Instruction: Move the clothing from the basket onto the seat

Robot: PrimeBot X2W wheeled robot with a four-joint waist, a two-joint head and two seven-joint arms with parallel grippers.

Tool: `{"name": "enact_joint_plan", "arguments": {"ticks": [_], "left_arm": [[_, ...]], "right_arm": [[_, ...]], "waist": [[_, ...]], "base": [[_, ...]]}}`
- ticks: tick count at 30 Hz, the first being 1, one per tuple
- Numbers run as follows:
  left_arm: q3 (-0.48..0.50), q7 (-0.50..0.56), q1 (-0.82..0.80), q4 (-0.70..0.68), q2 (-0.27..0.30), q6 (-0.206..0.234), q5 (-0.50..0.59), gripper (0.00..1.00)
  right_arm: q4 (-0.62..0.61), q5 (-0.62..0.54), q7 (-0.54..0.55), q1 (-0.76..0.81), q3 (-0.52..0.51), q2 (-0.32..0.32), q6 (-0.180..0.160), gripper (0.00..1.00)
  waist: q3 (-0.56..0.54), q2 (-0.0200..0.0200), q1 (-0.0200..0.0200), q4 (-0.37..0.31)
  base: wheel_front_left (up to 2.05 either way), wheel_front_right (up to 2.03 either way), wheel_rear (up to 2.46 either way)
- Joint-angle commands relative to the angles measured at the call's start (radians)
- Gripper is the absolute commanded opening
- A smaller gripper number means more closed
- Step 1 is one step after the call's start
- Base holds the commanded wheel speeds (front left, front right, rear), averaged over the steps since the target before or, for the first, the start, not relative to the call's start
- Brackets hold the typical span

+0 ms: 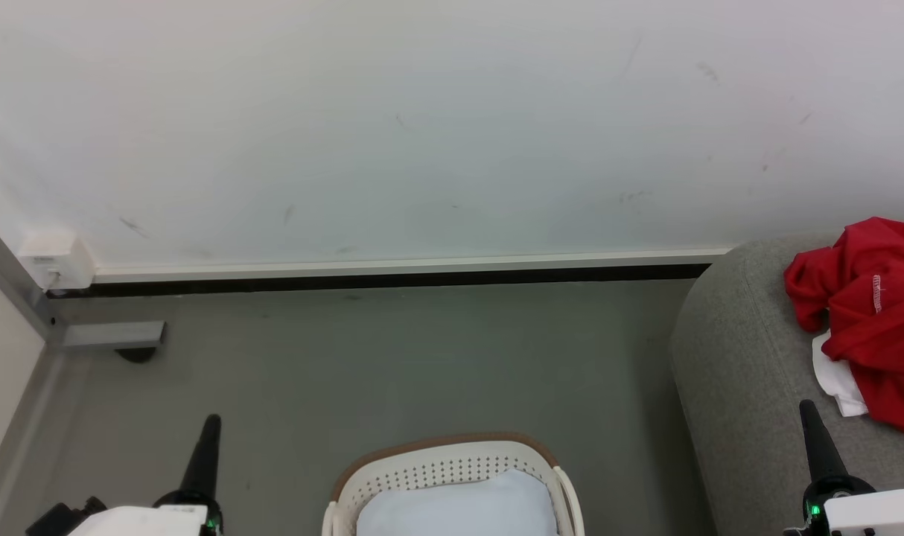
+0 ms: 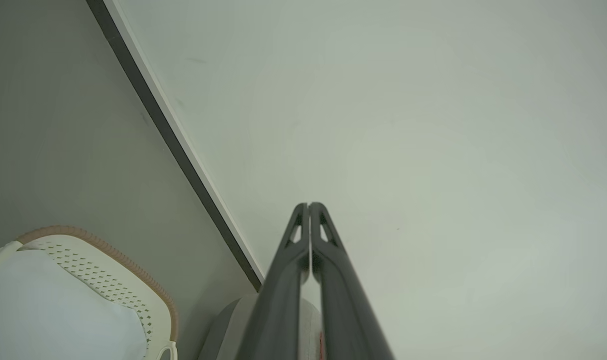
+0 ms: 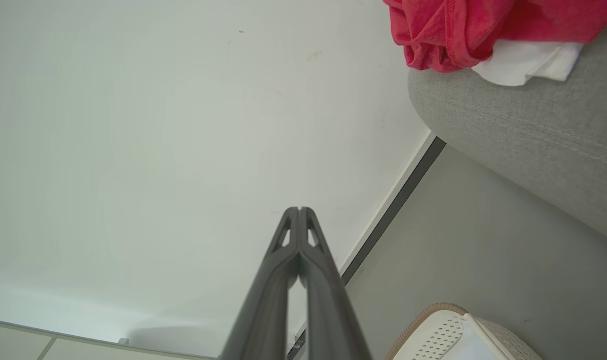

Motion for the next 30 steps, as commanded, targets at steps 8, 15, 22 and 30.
{"name": "enact_joint_plan", "arguments": {"ticks": [8, 15, 22, 30], "left_arm": [[0.012, 0.023, -0.021, -0.009, 0.000, -0.006, -0.080, 0.00], [0.018, 0.038, -0.022, -0.009, -0.002, -0.007, -0.130, 0.00], [0.023, 0.049, -0.025, -0.010, -0.004, -0.009, -0.178, 0.00], [0.028, 0.063, -0.029, -0.012, -0.006, -0.009, -0.227, 0.00]], "right_arm": [[-0.011, 0.089, 0.022, -0.013, -0.022, -0.002, -0.001, 0.00], [-0.014, 0.138, 0.035, -0.013, -0.034, 0.000, -0.002, 0.00], [-0.016, 0.176, 0.047, -0.013, -0.045, 0.001, -0.002, 0.00], [-0.019, 0.228, 0.063, -0.013, -0.059, 0.002, -0.002, 0.00]], "waist": [[0.001, 0.0000, 0.0000, 0.002], [0.003, 0.0000, 0.0000, 0.004], [0.003, 0.0000, 0.0000, 0.005], [0.005, 0.0000, 0.0000, 0.007]], "base": [[0.00, 0.00, 0.00], [0.00, 0.00, 0.00], [0.00, 0.00, 0.00], [0.00, 0.00, 0.00]]}}
